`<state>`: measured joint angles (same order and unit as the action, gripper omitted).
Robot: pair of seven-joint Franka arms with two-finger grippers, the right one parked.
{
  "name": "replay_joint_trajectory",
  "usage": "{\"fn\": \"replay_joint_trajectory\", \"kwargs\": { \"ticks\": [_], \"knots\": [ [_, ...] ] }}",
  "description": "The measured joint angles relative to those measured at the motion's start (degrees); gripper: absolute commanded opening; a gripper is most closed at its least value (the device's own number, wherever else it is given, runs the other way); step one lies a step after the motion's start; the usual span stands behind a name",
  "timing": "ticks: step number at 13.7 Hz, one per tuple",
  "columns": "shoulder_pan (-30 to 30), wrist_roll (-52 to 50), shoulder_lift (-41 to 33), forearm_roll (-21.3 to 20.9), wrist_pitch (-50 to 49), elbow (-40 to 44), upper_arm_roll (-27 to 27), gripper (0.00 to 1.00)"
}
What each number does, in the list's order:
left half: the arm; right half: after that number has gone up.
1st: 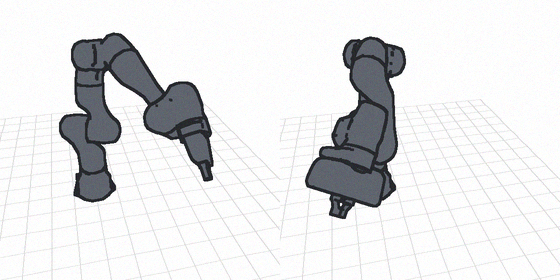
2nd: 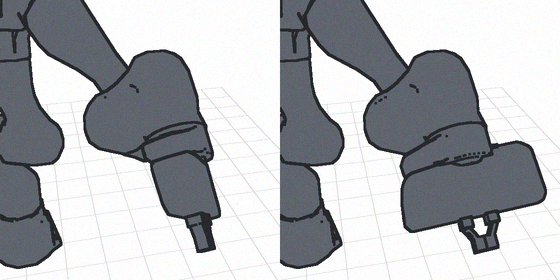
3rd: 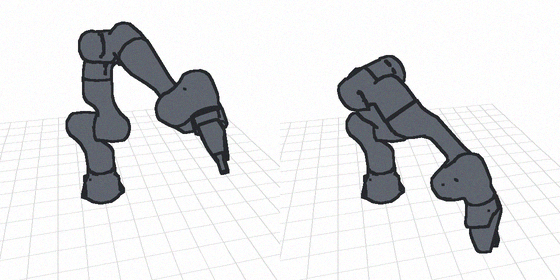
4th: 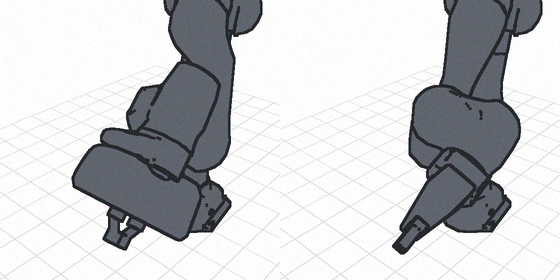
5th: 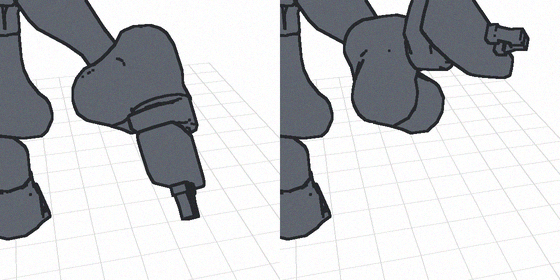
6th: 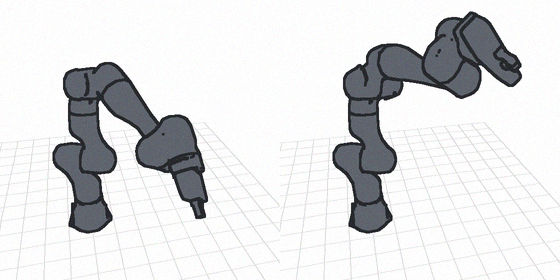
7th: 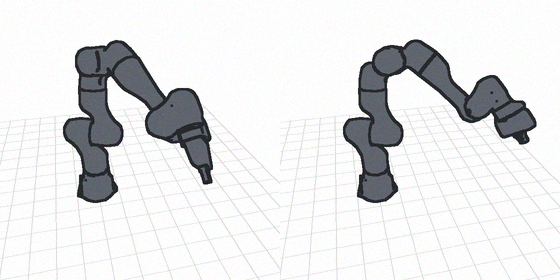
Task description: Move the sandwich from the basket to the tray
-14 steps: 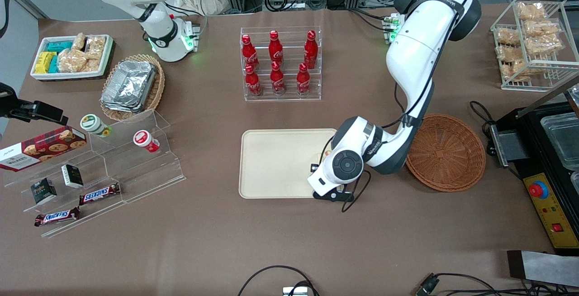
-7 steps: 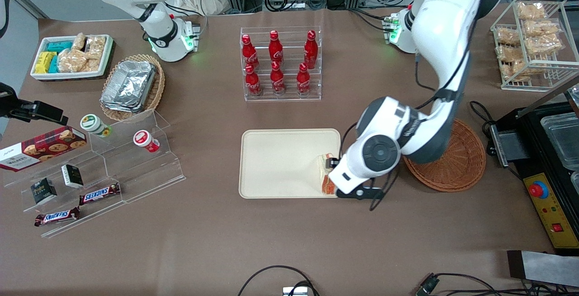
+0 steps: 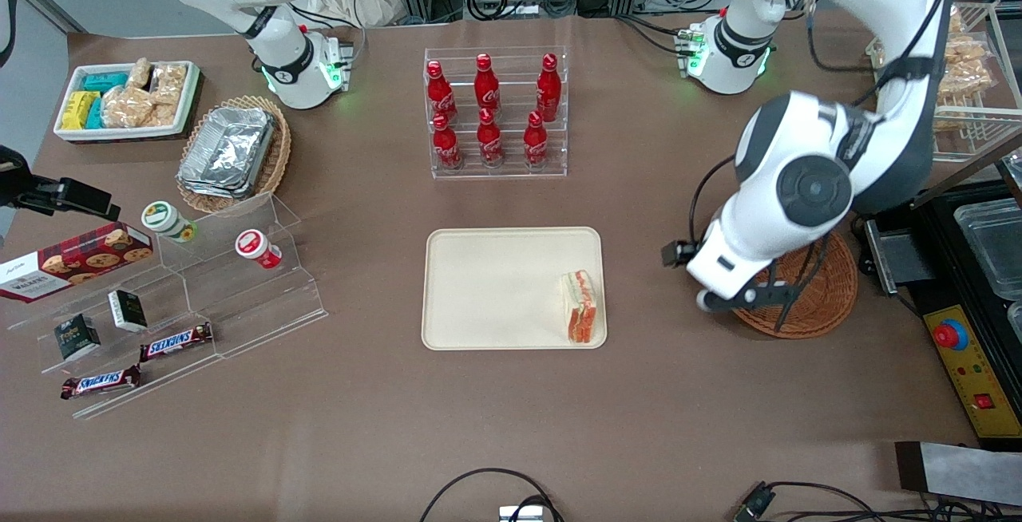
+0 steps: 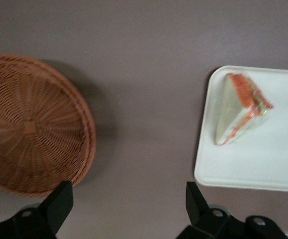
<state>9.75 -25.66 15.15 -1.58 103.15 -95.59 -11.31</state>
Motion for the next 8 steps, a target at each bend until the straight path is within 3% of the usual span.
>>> {"fn": "replay_joint_trajectory", "kwargs": {
  "ticks": [4, 8],
  "knots": [
    [-5.2, 5.0, -8.5, 0.0, -5.2, -4.4, 0.7, 1.00],
    [-13.3, 12.3, -10.0, 0.0, -9.6, -2.3, 1.0, 1.00]
  ]
}}
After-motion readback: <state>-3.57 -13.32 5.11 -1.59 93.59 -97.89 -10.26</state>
